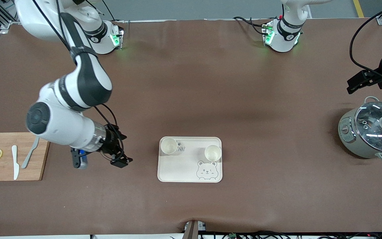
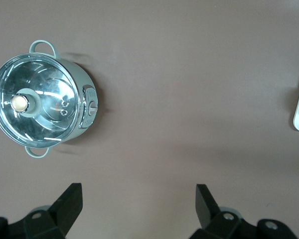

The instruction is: Place white IKEA cup upright on tray with both arms

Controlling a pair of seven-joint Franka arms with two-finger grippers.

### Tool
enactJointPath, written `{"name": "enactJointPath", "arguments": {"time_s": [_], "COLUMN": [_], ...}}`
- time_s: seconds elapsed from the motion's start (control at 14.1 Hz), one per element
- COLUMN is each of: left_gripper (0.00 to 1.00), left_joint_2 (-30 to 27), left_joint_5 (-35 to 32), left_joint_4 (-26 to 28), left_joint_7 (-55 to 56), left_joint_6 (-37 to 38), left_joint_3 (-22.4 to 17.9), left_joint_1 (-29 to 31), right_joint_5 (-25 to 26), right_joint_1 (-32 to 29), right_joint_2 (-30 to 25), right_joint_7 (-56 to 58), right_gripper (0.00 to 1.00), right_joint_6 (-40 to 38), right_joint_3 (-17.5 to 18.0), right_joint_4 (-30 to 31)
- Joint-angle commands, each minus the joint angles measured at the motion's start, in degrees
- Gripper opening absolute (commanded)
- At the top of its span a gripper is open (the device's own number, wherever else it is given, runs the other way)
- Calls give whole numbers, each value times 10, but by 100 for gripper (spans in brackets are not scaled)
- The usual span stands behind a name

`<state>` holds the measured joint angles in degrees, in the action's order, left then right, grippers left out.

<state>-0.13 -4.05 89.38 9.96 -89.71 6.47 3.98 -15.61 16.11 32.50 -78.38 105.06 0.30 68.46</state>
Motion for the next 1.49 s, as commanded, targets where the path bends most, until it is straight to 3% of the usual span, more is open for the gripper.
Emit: {"name": "enactJointPath", "arguments": {"time_s": [0.0, 0.28, 0.5, 0.64, 0.78, 0.92, 1.06, 1.2, 1.42], "left_gripper": [100, 100, 100, 100, 100, 100, 100, 100, 100], "left_joint_2": [-3, -4, -5, -5, -4, -4, -3, -3, -2], "left_joint_5": [2, 2, 1, 1, 1, 1, 1, 0, -6], "left_joint_4": [-8, -8, -9, -10, -14, -15, -16, -16, -16], "left_joint_7": [-10, -10, -7, -6, -6, -5, -8, -8, -9], "left_joint_6": [0, 2, 2, 2, 2, 2, 2, 1, 0], "left_joint_3": [2, 10, 15, 21, 22, 22, 22, 22, 22], "left_joint_1": [2, 1, 2, 1, 2, 1, 2, 2, 2], "right_joint_5": [8, 22, 40, 46, 97, 106, 123, 183, 179], "right_joint_1": [-22, -72, -126, -161, -176, -204, -200, -176, -167], "right_joint_2": [-73, -170, -225, -234, -248, -261, -280, -305, -316], "right_joint_7": [70, 238, 404, 474, 577, 692, 714, 715, 714], "right_gripper": [100, 100, 100, 100, 100, 100, 100, 100, 100], "right_joint_6": [-11, -16, -21, -48, -63, -103, -137, -161, -199], "right_joint_3": [7, 7, 7, 7, 6, 7, 10, 18, 19], "right_joint_4": [83, 195, 246, 247, 246, 236, 229, 229, 209]}}
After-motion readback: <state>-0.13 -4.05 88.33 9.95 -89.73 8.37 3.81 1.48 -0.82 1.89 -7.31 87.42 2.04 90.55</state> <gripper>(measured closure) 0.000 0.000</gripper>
